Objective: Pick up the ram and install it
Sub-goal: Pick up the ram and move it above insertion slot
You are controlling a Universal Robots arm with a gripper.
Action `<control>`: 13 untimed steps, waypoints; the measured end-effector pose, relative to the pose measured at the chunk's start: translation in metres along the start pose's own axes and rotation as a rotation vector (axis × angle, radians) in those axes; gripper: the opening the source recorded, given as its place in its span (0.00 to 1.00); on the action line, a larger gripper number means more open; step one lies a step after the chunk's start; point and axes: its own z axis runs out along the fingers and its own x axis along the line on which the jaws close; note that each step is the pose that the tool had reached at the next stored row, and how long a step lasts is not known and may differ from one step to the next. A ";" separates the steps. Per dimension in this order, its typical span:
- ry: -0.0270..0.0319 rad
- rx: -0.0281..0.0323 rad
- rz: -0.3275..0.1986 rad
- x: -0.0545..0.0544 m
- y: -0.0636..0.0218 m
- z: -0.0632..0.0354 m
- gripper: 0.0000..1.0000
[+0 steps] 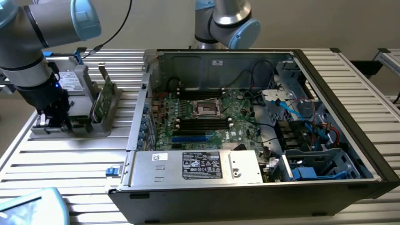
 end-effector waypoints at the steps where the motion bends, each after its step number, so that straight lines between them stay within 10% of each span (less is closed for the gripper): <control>1: 0.0000 0.0000 0.000 0.000 0.0000 0.0000 0.14; 13: 0.0000 0.0000 0.000 0.000 0.0004 -0.0052 0.14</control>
